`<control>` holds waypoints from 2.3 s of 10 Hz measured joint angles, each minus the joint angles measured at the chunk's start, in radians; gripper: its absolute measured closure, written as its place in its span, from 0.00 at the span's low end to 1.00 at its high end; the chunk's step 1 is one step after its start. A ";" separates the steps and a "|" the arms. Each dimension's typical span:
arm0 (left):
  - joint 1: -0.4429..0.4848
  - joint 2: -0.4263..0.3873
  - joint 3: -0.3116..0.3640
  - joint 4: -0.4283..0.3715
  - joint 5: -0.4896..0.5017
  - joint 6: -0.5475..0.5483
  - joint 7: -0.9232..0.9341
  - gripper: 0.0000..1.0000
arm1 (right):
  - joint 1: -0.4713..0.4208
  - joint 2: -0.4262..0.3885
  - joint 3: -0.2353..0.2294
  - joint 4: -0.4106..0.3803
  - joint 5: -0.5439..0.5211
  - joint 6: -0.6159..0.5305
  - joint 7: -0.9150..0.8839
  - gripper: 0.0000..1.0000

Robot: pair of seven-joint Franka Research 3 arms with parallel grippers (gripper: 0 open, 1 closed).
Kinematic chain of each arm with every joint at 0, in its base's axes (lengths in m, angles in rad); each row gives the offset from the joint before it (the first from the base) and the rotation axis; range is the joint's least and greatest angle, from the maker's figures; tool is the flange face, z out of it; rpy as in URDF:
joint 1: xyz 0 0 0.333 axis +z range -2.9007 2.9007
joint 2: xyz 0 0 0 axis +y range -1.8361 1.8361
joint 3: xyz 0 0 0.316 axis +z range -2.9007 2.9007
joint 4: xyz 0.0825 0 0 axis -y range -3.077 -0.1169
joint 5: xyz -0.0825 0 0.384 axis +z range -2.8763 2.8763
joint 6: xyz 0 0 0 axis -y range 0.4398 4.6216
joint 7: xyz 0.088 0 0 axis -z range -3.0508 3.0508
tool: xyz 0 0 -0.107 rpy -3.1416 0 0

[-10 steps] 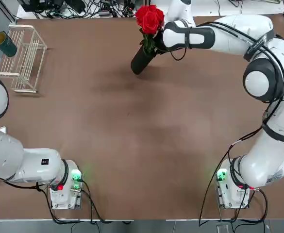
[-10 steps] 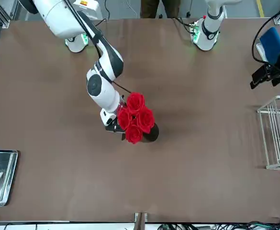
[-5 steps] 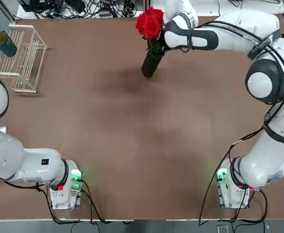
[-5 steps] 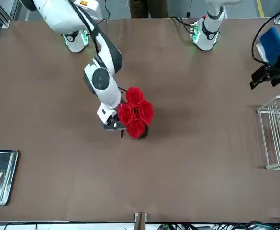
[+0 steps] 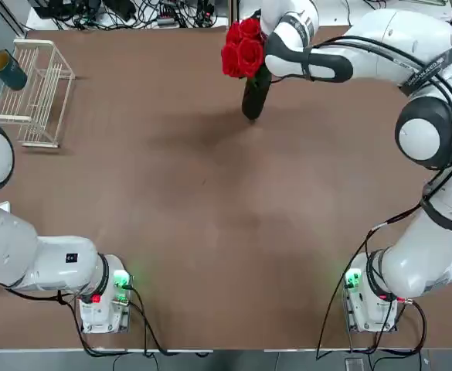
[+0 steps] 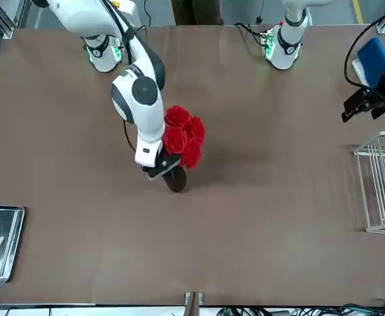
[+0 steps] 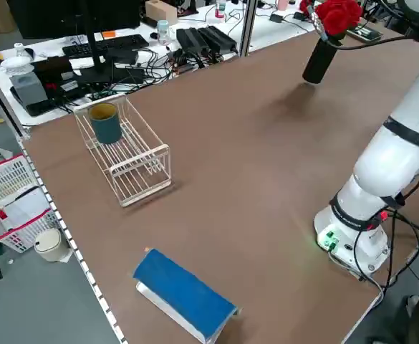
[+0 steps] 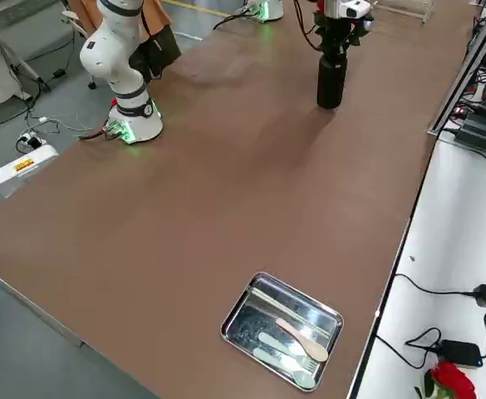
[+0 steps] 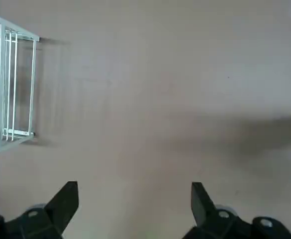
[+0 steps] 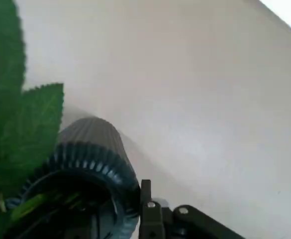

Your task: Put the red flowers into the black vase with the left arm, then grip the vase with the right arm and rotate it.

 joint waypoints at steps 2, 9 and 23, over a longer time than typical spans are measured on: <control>0.001 0.000 0.002 0.000 0.000 0.000 0.000 0.00 | 0.005 0.000 0.002 0.001 -0.004 0.013 -0.170 0.85; 0.003 0.000 0.005 0.000 0.000 0.000 0.000 0.00 | 0.019 0.062 0.003 0.000 -0.051 0.122 -0.294 0.86; 0.004 0.017 0.007 0.000 0.000 0.009 -0.002 0.00 | 0.018 0.064 -0.005 0.024 -0.041 0.123 -0.289 0.55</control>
